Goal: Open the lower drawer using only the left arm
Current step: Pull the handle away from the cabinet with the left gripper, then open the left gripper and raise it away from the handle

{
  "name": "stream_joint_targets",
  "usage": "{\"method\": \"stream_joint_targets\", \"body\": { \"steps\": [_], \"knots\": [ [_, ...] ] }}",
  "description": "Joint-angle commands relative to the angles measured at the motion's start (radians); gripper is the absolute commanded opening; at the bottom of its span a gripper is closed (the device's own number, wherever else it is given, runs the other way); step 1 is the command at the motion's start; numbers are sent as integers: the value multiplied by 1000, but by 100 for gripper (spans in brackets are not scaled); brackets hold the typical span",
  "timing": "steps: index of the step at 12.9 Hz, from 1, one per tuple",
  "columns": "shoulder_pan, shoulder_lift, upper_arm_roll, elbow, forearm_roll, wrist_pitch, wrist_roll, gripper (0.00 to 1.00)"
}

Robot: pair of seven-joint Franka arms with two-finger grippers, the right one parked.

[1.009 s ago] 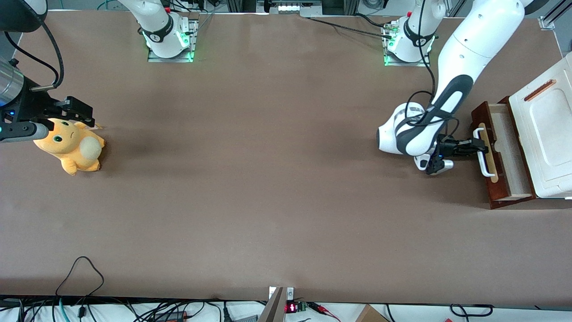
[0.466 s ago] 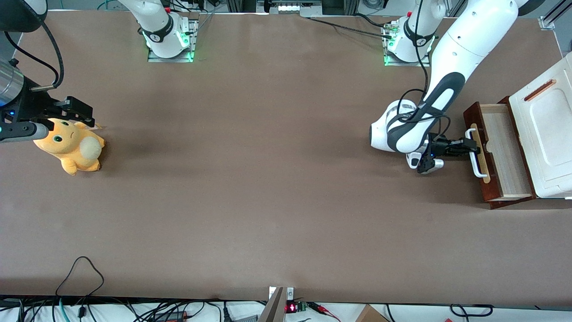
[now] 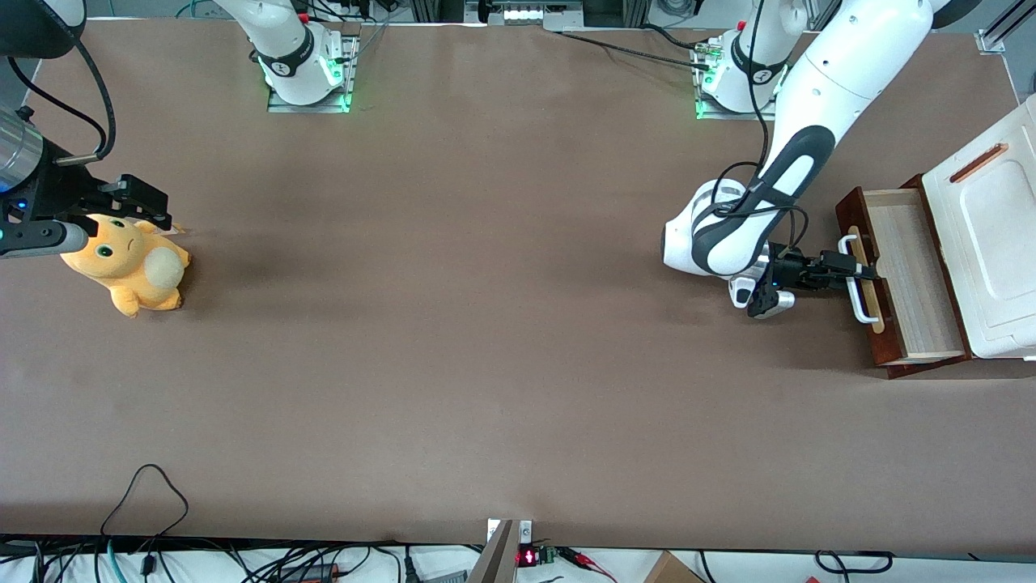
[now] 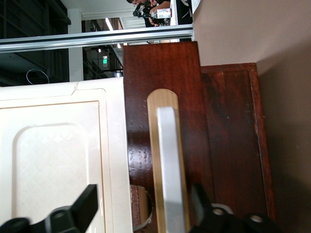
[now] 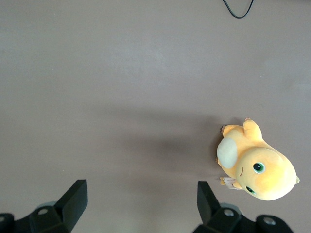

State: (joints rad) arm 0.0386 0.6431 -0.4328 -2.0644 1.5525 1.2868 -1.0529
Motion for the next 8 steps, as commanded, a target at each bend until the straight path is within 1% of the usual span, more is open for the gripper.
{"method": "stream_joint_targets", "body": {
  "steps": [1,3,5,6,7,8],
  "knots": [
    [6,-94,-3,30,-107,96,37,99],
    [6,-161,-3,96,-295,184,120,100],
    [17,-241,-3,130,-424,270,209,100],
    [18,-272,-3,151,-493,287,233,100],
    [24,-313,-3,179,-584,307,273,100],
    [32,-365,-3,199,-692,345,342,100]
  ]
}}
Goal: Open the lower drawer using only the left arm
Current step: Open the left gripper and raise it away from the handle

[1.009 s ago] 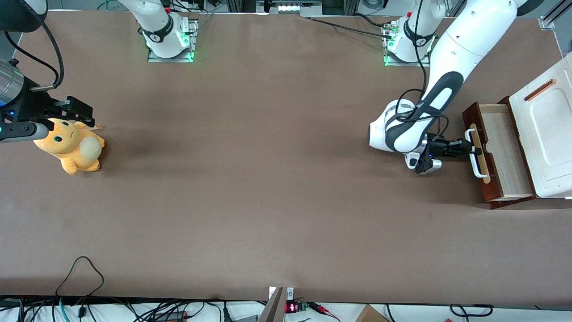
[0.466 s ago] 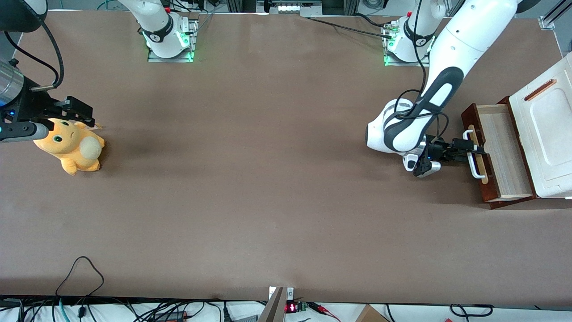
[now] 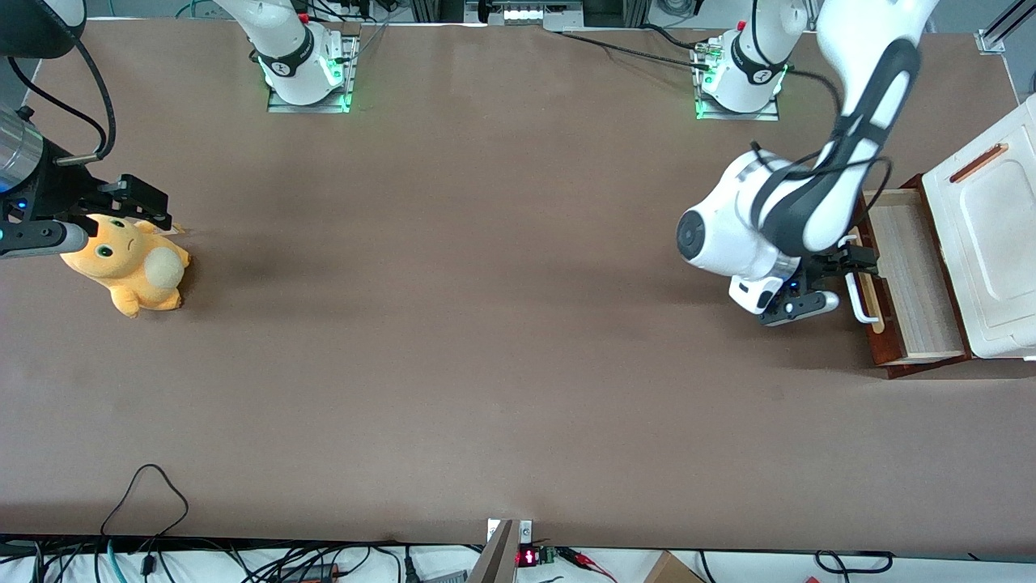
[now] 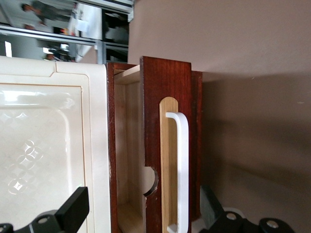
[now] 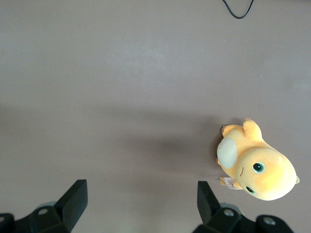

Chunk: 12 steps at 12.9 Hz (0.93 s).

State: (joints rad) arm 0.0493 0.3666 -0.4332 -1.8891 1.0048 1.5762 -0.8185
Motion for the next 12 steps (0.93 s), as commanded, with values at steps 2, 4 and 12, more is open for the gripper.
{"method": "stream_joint_targets", "body": {
  "steps": [2,4,12],
  "knots": [
    [29,-167,28,82,-385,105,250,100],
    [29,-227,89,139,-574,105,388,100],
    [-22,-402,340,150,-946,108,791,100]
  ]
}}
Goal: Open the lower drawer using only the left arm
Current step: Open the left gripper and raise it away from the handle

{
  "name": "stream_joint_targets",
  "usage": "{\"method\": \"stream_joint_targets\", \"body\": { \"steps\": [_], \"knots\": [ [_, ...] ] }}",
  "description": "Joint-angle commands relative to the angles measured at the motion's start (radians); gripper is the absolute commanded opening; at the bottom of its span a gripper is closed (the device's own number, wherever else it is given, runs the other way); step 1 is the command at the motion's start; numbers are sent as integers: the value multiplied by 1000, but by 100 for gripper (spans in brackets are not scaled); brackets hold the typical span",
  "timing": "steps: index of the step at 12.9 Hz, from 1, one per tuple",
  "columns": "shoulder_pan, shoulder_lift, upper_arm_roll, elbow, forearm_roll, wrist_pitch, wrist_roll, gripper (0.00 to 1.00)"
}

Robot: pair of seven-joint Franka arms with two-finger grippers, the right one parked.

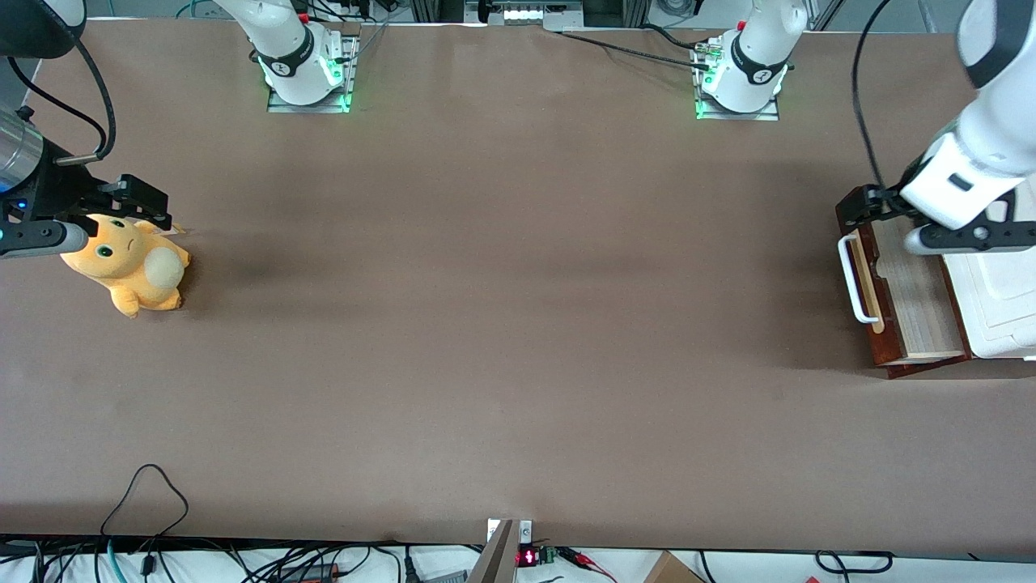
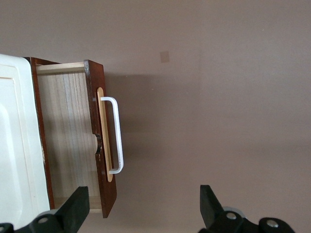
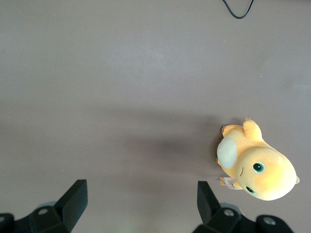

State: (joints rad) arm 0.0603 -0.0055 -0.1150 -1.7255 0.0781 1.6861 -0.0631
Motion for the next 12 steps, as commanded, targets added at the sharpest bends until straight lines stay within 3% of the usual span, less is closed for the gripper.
{"method": "stream_joint_targets", "body": {
  "steps": [1,12],
  "knots": [
    [-34,-31,21,-13,-21,-11,35,100],
    [-33,-28,23,7,-47,-40,80,100]
  ]
}}
